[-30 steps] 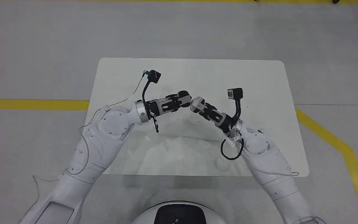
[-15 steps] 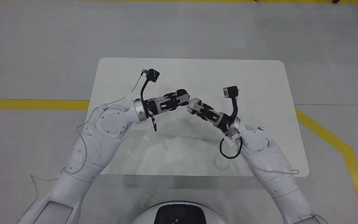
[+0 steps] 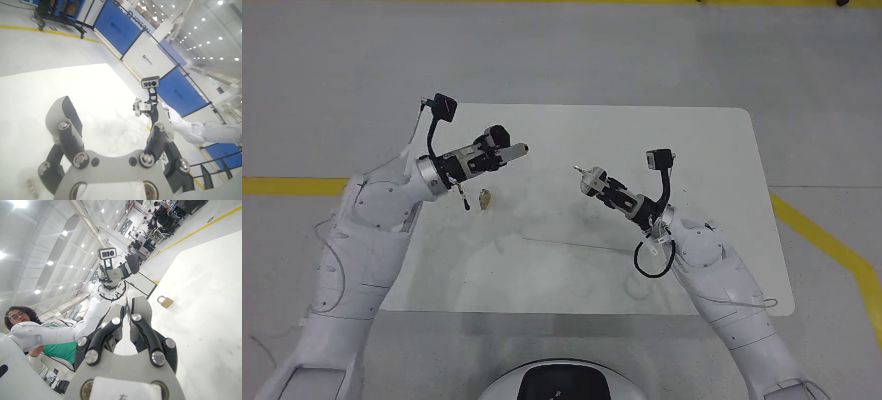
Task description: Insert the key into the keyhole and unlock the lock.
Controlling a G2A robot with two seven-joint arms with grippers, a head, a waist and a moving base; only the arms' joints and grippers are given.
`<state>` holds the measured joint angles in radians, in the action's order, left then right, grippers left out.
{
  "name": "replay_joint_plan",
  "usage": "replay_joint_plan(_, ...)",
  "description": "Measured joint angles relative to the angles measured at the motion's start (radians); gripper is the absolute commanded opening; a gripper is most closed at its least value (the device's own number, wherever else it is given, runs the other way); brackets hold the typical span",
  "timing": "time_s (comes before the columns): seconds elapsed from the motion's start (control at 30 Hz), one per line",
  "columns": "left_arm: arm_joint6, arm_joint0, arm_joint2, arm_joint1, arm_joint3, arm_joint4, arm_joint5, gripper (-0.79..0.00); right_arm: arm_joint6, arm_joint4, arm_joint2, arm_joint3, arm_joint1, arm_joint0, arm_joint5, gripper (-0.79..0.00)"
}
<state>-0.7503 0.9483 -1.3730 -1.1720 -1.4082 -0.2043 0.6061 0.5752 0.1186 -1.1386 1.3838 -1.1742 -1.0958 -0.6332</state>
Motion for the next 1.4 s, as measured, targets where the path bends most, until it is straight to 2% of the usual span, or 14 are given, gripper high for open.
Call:
replay_joint_plan(0.1,0.014,0.06,-0.124,0.031,-0.06,-0.187,0.033,0.0,0.001,0.001,0.0,0.0,0.0,0.0,0.0,-0.785)
replay_joint_plan(0.2,0.07,0.146,-0.204,0.054,-0.153,-0.496,0.041,0.0,0.001,0.001,0.0,0.0,0.0,0.0,0.0,-0.785)
replay_joint_plan(0.27,0.134,0.213,-0.211,0.058,-0.188,-0.672,0.044,0.0,0.001,0.001,0.0,0.0,0.0,0.0,0.0,-0.785)
replay_joint_plan(0.37,0.181,0.286,-0.199,0.064,-0.199,-0.803,0.079,0.0,0.001,0.001,0.0,0.0,0.0,0.0,0.0,-0.785)
replay_joint_plan(0.57,0.245,0.39,-0.174,0.065,-0.172,-0.841,0.053,0.0,0.001,0.001,0.0,0.0,0.0,0.0,0.0,-0.785)
replay_joint_plan(0.73,0.264,0.367,-0.11,0.059,-0.148,-0.86,0.03,0.0,0.001,0.001,0.0,0.0,0.0,0.0,0.0,-0.785)
replay_joint_plan(1.0,0.292,0.31,-0.04,0.048,-0.087,-0.878,-0.084,-0.015,0.001,0.001,0.0,0.0,0.0,0.0,0.0,-0.785)
replay_joint_plan(1.13,0.283,0.275,-0.008,0.044,-0.068,-0.875,-0.09,-0.062,0.001,0.001,0.0,0.0,0.0,0.0,0.0,-0.785)
replay_joint_plan(1.4,0.248,0.224,0.03,0.041,-0.01,-0.874,-0.084,-0.234,0.001,0.001,0.0,0.0,0.0,0.0,0.0,-0.785)
